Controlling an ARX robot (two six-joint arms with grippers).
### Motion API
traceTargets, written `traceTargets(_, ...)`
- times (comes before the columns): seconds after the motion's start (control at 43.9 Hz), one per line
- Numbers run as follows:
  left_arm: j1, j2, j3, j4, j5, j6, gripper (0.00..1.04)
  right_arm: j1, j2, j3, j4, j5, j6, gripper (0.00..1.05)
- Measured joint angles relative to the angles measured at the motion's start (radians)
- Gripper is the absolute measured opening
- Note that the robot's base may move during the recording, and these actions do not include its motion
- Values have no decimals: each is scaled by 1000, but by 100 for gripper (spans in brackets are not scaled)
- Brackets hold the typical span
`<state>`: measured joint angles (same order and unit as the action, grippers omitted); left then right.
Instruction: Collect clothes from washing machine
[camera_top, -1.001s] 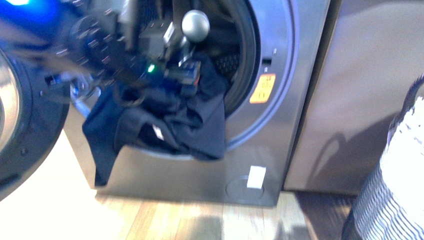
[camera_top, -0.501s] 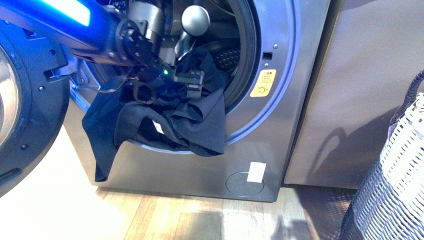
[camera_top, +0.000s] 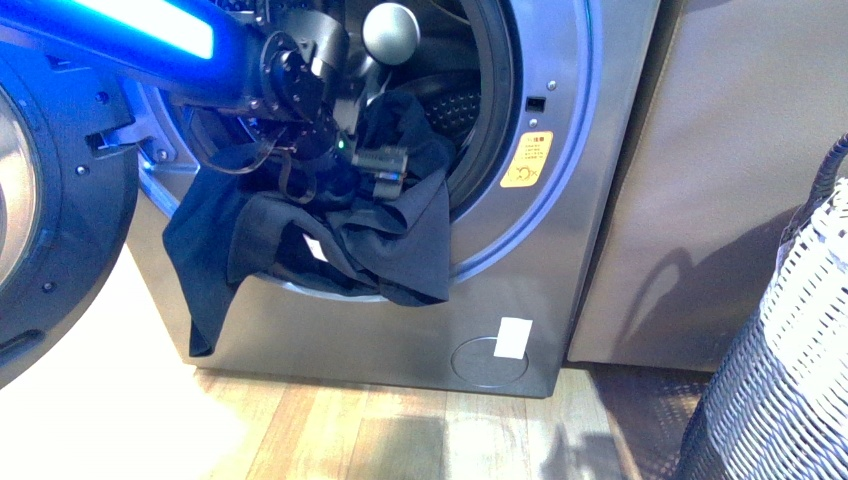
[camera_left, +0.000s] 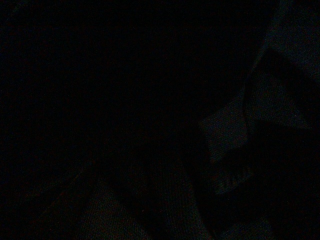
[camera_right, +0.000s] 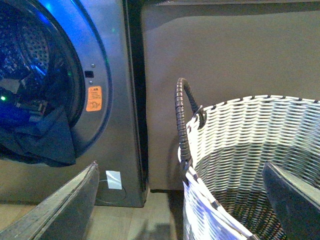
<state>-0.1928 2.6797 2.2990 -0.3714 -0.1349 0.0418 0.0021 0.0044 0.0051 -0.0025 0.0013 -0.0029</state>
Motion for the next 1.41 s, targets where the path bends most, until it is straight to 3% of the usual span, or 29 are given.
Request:
traceTargets(0.273, 1, -21, -55, 6, 23, 1, 98, 0, 0, 0, 0, 0, 0, 97)
traceTargets(0.478, 1, -44, -109, 44, 7, -1, 60, 0, 0, 0, 0, 0, 0, 97)
traceTargets(0.91, 10, -215, -421, 252, 56, -12, 4, 0, 0, 0, 0, 0, 0, 97)
traceTargets(1.411, 28, -629, -852, 512, 168, -7, 4, 0, 0, 0, 0, 0, 0, 97)
